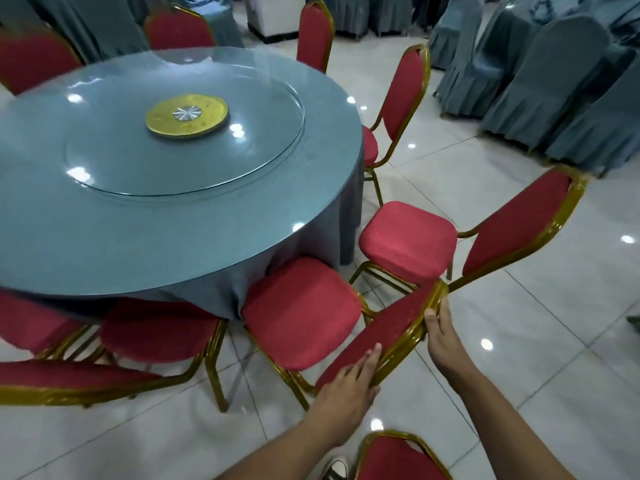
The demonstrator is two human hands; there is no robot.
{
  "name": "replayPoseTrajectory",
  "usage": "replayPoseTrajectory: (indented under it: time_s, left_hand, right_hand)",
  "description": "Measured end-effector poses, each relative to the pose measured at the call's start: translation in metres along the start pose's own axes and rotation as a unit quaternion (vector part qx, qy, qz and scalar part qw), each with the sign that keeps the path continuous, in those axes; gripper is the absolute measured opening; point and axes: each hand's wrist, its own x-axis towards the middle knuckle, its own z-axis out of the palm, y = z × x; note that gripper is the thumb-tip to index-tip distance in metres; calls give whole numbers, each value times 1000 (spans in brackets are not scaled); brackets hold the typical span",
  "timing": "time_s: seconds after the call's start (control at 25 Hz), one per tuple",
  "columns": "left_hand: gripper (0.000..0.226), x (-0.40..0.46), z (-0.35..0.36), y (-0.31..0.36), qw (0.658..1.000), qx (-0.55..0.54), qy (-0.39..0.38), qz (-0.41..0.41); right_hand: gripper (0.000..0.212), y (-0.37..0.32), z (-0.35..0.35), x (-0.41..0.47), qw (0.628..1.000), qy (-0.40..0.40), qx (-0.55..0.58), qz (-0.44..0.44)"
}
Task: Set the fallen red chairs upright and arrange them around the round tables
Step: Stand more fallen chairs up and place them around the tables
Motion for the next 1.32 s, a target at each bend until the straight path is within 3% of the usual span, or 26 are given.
replayPoseTrajectory:
  time_s: [0.24,0.52,0.68,0.96,1.12,1.32]
  left_hand:
    - [61,20,-46,-44,998,-25,22,-56]
    - [59,30,-64,-57,999,-16,8,-48]
    - [58,32,-61,-59,998,-2,15,-54]
    - [51,90,-67,-1,989,-15,140,-36]
    - [36,157,-77,31,986,1,168,17]
    - [25,249,-89,69,983,29,175,47]
  right_hand:
    - [69,-23,34,53,998,-38,-40,24]
    - [66,-57,40,55,998,-58,2,8]
    - [65,-60,32,53,996,-79,-40,19]
    - [63,-53,1,62,980,-113,-164,-29]
    - [27,-52,-50,103,981,-53,-165,-87]
    - [32,-56,-130,178,981,29,-165,-92]
